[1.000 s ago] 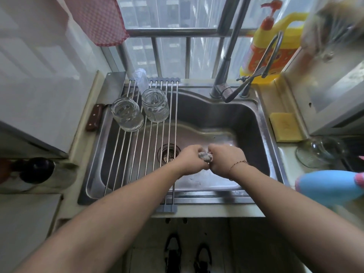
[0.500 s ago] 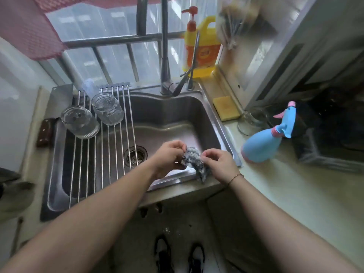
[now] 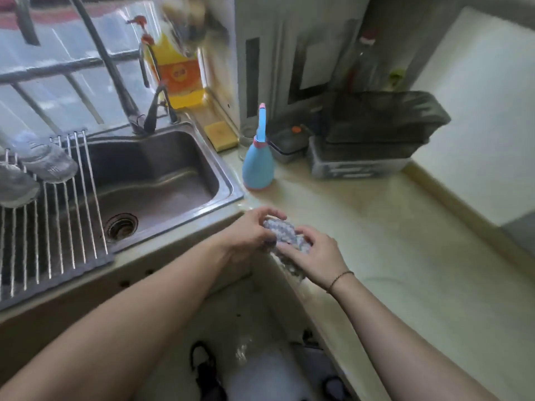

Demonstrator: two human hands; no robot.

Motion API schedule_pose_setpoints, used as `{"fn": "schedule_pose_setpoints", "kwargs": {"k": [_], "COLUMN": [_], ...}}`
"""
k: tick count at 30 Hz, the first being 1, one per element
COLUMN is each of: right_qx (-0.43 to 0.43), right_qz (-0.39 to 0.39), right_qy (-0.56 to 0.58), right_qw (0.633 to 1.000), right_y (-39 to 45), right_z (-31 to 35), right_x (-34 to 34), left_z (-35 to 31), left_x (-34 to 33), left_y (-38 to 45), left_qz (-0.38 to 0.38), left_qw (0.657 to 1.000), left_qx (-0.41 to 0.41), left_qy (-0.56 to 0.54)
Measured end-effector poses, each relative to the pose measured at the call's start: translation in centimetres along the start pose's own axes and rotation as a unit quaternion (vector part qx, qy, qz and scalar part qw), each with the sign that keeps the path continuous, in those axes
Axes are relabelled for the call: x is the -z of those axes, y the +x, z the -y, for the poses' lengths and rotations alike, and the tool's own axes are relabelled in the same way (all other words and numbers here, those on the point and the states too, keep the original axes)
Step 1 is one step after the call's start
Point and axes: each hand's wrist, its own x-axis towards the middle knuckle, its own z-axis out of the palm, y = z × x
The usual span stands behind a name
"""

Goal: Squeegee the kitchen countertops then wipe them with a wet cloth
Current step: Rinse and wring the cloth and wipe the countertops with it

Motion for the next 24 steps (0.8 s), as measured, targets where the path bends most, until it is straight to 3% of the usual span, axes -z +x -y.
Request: {"fn": "schedule_pose_setpoints", "kwargs": {"k": [3, 7, 9, 11, 13, 15, 19, 22, 24], "right_qx": [0.005, -0.095, -0.105, -0.113, -0.109, -0.077, -0.029, 0.024, -0.009], "right_qz": [-0.061, -0.136, -0.161, -0.166, -0.171, -0.174, -0.183, -0.127, -0.070], "right_qy": [0.023, 0.278, 0.278, 0.263, 0.213, 0.103, -0.040, -0.170, -0.287], "right_qw": [0.998, 0.946, 0.941, 0.944, 0.956, 0.976, 0.982, 0.977, 0.955], "right_y": [-3.3, -5.5, -6.2, -6.6, -6.3, -5.5, -5.1, -6.5, -8.4], "right_z": [-3.5, -8.2, -9.7, -10.2, -10.9, -11.4, -12.9, -16.4, -18.8], "right_x": [3.7, 8.8, 10.9, 12.7, 13.8, 14.3, 15.8, 16.2, 16.0], "left_z": [-0.6, -1.2, -1.2, -1.3, -1.6, -1.8, -0.2, 3.9, 7.1], "left_x": [-4.4, -9.3, -10.7, -11.5, -11.9, -12.3, -14.8, -18.4, -20.9], "left_y": [-0.9, -1.9, -2.5, -2.9, -3.3, -4.0, -6.4, -7.9, -8.5], "left_qz": [0.034, 0.008, -0.031, -0.066, -0.092, -0.125, -0.175, -0.087, -0.025], "left_qw": [0.989, 0.940, 0.923, 0.931, 0.946, 0.945, 0.887, 0.850, 0.848], "left_qx": [-0.016, -0.074, -0.066, -0.052, -0.052, -0.105, -0.250, -0.303, -0.303], "left_qy": [0.145, 0.333, 0.377, 0.357, 0.306, 0.283, 0.347, 0.422, 0.434]}}
